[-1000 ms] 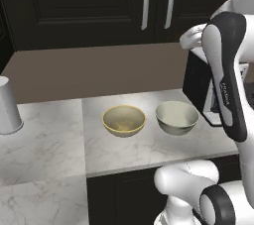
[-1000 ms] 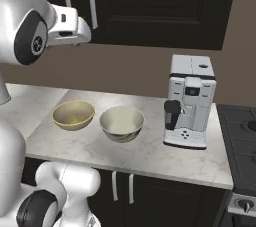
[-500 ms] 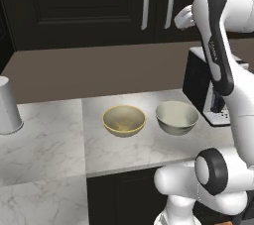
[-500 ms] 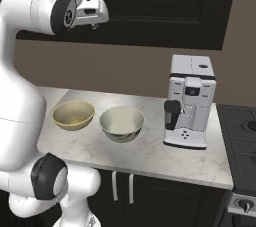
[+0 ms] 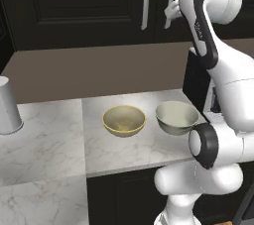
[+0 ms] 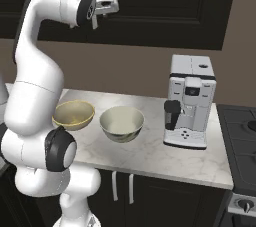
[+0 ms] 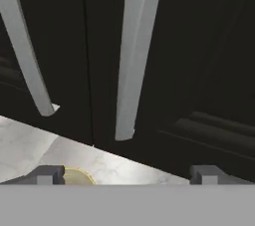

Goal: Open the cabinet. Pick the bowls from the counter and place them in the cabinet. Then close the cabinet.

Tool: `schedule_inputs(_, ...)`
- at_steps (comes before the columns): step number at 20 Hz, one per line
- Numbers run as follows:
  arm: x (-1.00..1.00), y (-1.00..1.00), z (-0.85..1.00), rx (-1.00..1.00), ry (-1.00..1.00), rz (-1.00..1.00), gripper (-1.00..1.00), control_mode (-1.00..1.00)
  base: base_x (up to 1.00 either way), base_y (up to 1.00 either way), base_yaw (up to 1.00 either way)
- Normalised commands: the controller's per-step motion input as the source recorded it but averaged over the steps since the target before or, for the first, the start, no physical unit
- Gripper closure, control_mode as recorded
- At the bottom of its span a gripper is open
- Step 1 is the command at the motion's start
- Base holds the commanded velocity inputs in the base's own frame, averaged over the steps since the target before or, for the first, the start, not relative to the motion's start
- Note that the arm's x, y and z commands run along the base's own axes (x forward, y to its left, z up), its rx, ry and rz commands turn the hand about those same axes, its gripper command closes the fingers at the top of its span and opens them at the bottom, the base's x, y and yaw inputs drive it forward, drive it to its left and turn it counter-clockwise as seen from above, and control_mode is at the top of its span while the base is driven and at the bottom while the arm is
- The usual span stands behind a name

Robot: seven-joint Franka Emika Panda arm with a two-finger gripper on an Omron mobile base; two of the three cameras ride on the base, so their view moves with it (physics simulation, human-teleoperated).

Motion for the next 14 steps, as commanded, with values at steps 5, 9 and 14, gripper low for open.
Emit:
schedule_inputs(5,0.61,0.11,0.00,-0.06,-0.29,0.00,-1.00,-1.00,0.00,0.00,0.00)
schedule_inputs(9,0.59,0.29,0.00,-0.09,-0.29,-0.03,-1.00,-1.00,0.00,0.00,0.00)
schedule_inputs(14,0.63,0.13,0.00,-0.01,-0.12,-0.02,-1.00,-1.00,0.00,0.00,0.00)
